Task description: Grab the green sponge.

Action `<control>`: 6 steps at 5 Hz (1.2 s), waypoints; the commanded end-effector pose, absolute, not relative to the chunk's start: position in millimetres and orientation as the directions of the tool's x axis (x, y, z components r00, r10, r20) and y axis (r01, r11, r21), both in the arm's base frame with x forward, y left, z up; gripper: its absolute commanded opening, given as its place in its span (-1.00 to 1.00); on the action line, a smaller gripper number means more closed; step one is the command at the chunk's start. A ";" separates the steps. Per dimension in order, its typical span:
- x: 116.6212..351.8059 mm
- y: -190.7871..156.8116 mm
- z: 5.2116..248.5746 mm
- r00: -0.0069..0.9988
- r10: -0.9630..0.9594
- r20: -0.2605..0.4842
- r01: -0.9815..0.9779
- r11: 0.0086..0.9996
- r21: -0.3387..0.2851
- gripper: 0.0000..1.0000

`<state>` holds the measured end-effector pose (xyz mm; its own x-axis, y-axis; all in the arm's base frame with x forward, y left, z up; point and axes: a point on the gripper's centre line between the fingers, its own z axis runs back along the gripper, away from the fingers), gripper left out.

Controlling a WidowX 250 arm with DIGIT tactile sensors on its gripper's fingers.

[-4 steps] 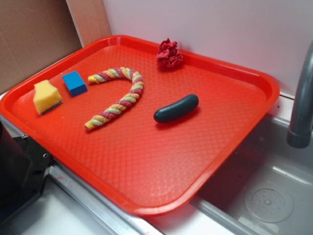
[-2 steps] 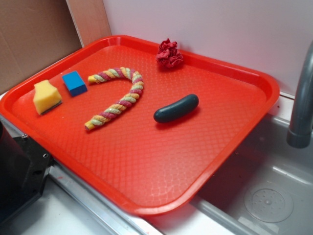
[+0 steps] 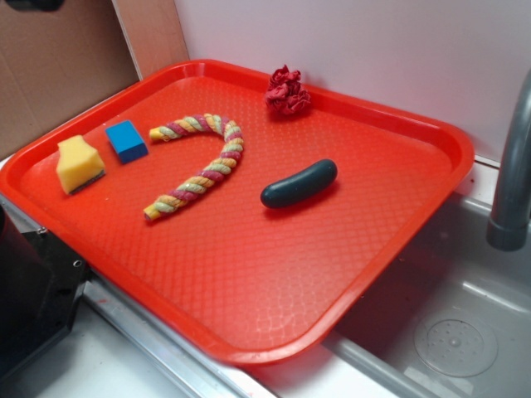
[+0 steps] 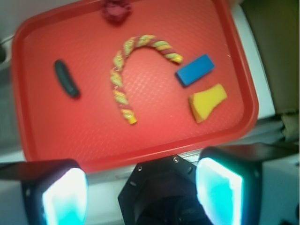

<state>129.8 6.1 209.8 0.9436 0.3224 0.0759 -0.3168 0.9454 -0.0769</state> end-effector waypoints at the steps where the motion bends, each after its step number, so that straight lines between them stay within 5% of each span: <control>1: 142.4 42.9 178.7 0.720 0.685 0.109 -0.673 0.728 -0.132 1.00; 3: 135.3 75.2 137.6 0.462 0.876 0.135 -0.882 0.471 -0.036 1.00; 6: 137.9 98.6 65.8 0.374 0.907 0.195 -0.927 0.358 0.115 1.00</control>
<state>141.1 97.8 58.0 0.3666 0.9131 0.1782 -0.9288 0.3480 0.1276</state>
